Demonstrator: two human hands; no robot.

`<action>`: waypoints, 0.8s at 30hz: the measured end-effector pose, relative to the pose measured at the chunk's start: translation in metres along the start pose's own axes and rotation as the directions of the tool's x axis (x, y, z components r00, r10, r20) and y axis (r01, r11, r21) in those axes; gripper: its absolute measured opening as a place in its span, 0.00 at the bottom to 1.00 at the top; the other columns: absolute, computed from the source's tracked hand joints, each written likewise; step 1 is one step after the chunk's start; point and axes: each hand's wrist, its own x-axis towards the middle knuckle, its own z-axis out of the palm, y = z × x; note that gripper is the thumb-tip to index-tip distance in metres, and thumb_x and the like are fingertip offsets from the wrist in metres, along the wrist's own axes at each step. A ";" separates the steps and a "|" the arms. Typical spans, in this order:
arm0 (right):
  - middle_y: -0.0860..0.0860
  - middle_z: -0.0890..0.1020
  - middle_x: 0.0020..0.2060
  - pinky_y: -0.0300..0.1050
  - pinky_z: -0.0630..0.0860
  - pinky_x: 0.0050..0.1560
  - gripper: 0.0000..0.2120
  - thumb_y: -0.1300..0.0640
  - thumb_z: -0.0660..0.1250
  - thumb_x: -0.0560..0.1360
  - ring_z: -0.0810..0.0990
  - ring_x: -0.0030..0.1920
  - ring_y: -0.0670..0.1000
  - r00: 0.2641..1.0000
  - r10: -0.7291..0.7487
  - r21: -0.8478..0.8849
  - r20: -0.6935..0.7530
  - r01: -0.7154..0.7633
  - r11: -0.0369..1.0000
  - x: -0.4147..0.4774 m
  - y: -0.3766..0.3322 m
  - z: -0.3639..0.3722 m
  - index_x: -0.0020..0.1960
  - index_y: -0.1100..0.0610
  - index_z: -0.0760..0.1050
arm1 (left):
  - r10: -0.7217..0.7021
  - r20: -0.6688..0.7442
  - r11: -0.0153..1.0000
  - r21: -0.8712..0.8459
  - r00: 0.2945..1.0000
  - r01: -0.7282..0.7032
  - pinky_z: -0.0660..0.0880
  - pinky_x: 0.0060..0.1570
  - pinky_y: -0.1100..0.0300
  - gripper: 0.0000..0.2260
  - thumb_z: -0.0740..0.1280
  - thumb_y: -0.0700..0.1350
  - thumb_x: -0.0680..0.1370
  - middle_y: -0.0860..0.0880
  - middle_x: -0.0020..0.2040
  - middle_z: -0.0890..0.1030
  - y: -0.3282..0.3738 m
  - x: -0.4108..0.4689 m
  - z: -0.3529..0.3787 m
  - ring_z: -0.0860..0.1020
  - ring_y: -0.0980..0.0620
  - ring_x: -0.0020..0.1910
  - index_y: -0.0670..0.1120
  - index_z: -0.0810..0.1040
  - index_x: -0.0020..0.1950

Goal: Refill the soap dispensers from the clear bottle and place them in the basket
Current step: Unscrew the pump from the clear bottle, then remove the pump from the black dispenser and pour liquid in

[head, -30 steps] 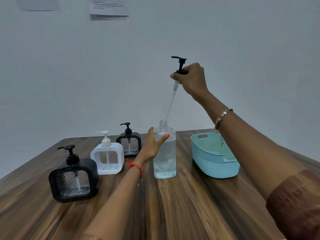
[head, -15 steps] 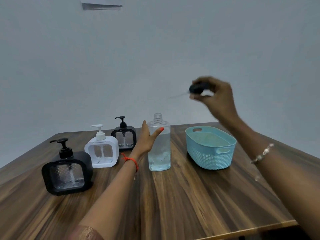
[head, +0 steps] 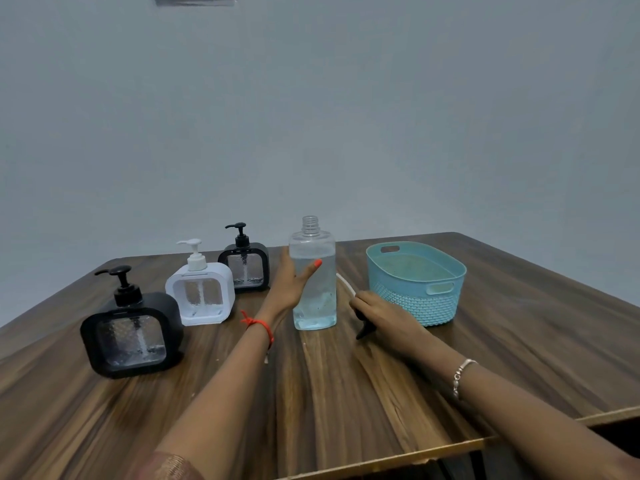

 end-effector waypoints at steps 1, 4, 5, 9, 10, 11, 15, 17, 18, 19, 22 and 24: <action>0.53 0.72 0.50 0.42 0.65 0.38 0.09 0.68 0.61 0.73 0.67 0.45 0.48 1.000 0.015 0.000 0.025 -0.015 1.000 -0.001 0.001 0.002 0.49 0.56 0.67 | -0.001 0.001 1.000 -0.005 1.000 0.001 0.71 0.64 0.45 0.18 0.65 0.44 0.78 0.42 0.64 0.75 0.000 0.000 0.000 0.74 0.47 0.63 0.46 0.66 0.66; 0.54 0.71 0.52 0.43 0.66 0.40 0.10 0.69 0.59 0.73 0.69 0.48 0.50 0.995 0.047 0.021 0.093 -0.049 0.999 -0.004 0.005 0.005 0.52 0.59 0.68 | -0.021 0.010 1.000 -0.023 1.000 0.021 0.70 0.65 0.44 0.22 0.64 0.45 0.78 0.42 0.65 0.73 -0.001 -0.002 0.000 0.73 0.46 0.65 0.43 0.63 0.70; 0.54 0.71 0.52 0.44 0.67 0.42 0.11 0.69 0.60 0.73 0.70 0.49 0.51 0.992 0.058 0.031 0.110 -0.061 0.998 -0.005 0.006 0.005 0.53 0.59 0.68 | -0.031 0.014 0.999 -0.026 0.999 0.032 0.70 0.65 0.44 0.23 0.64 0.45 0.78 0.43 0.66 0.73 -0.002 -0.002 0.000 0.73 0.46 0.65 0.44 0.63 0.71; 0.54 0.72 0.54 0.48 0.72 0.46 0.10 0.66 0.62 0.74 0.71 0.50 0.51 0.986 0.085 0.066 0.145 -0.095 0.993 -0.005 0.007 0.002 0.55 0.59 0.68 | -0.053 0.009 0.998 -0.030 0.999 0.053 0.70 0.65 0.44 0.24 0.64 0.46 0.78 0.43 0.66 0.73 -0.005 -0.003 0.000 0.73 0.47 0.65 0.44 0.62 0.71; 0.54 0.72 0.54 0.49 0.73 0.47 0.11 0.65 0.62 0.75 0.71 0.51 0.51 0.984 0.088 0.065 0.154 -0.099 0.993 -0.005 0.007 0.002 0.56 0.59 0.69 | -0.052 0.008 0.998 -0.030 0.999 0.052 0.71 0.65 0.45 0.23 0.64 0.46 0.78 0.43 0.66 0.73 -0.005 -0.002 0.000 0.73 0.47 0.64 0.44 0.62 0.71; 0.54 0.72 0.55 0.49 0.73 0.49 0.12 0.65 0.62 0.75 0.72 0.52 0.51 0.982 0.092 0.064 0.164 -0.104 0.993 -0.005 0.007 0.002 0.58 0.58 0.69 | -0.050 0.010 0.998 -0.035 0.999 0.050 0.71 0.65 0.45 0.23 0.64 0.46 0.78 0.43 0.66 0.73 -0.005 -0.002 0.000 0.73 0.47 0.64 0.44 0.62 0.71; 0.53 0.73 0.60 0.49 0.73 0.57 0.19 0.68 0.62 0.74 0.73 0.58 0.53 0.980 0.135 0.101 0.148 -0.151 0.983 -0.002 0.005 -0.003 0.64 0.57 0.68 | -0.041 0.007 0.999 -0.031 0.999 0.041 0.71 0.64 0.45 0.23 0.64 0.46 0.78 0.42 0.65 0.73 -0.007 -0.002 0.001 0.73 0.46 0.64 0.43 0.63 0.70; 0.54 0.72 0.64 0.47 0.72 0.60 0.23 0.70 0.63 0.72 0.73 0.61 0.54 0.982 0.157 0.131 0.101 -0.169 0.977 0.002 0.003 -0.008 0.65 0.57 0.68 | -0.054 -0.002 0.998 -0.028 0.999 0.054 0.72 0.64 0.45 0.23 0.65 0.47 0.77 0.42 0.65 0.73 -0.009 -0.002 0.000 0.74 0.46 0.63 0.43 0.63 0.70; 0.54 0.72 0.64 0.46 0.71 0.60 0.25 0.71 0.63 0.71 0.73 0.62 0.54 0.983 0.168 0.138 0.075 -0.177 0.974 0.005 0.001 -0.011 0.65 0.57 0.68 | -0.065 -0.009 0.998 -0.027 0.998 0.064 0.73 0.63 0.46 0.23 0.65 0.47 0.77 0.42 0.64 0.74 -0.010 -0.002 0.000 0.74 0.46 0.63 0.43 0.62 0.69; 0.54 0.74 0.62 0.45 0.71 0.59 0.25 0.72 0.63 0.69 0.73 0.61 0.54 0.983 0.178 0.142 0.039 -0.182 0.973 0.009 -0.002 -0.014 0.65 0.58 0.69 | -0.078 -0.015 0.997 -0.029 0.997 0.077 0.74 0.61 0.49 0.23 0.65 0.48 0.77 0.43 0.64 0.74 -0.010 -0.003 -0.001 0.75 0.47 0.62 0.43 0.63 0.69; 0.56 0.80 0.51 0.30 0.68 0.44 0.20 0.74 0.62 0.67 0.77 0.47 0.51 0.975 0.150 0.187 -0.162 -0.119 0.975 0.024 -0.017 -0.029 0.57 0.61 0.75 | -0.090 -0.035 0.996 -0.014 0.995 0.090 0.76 0.52 0.62 0.23 0.66 0.51 0.76 0.49 0.60 0.75 -0.005 -0.008 -0.006 0.75 0.48 0.62 0.43 0.63 0.67; 0.56 0.82 0.46 0.24 0.67 0.41 0.16 0.74 0.61 0.68 0.74 0.41 0.46 0.953 0.118 0.257 -0.278 -0.044 0.965 0.035 -0.033 -0.039 0.52 0.63 0.78 | -0.078 -0.064 0.996 0.047 0.995 0.081 0.73 0.56 0.61 0.30 0.65 0.54 0.76 0.47 0.66 0.72 0.001 -0.011 -0.014 0.70 0.46 0.67 0.39 0.59 0.70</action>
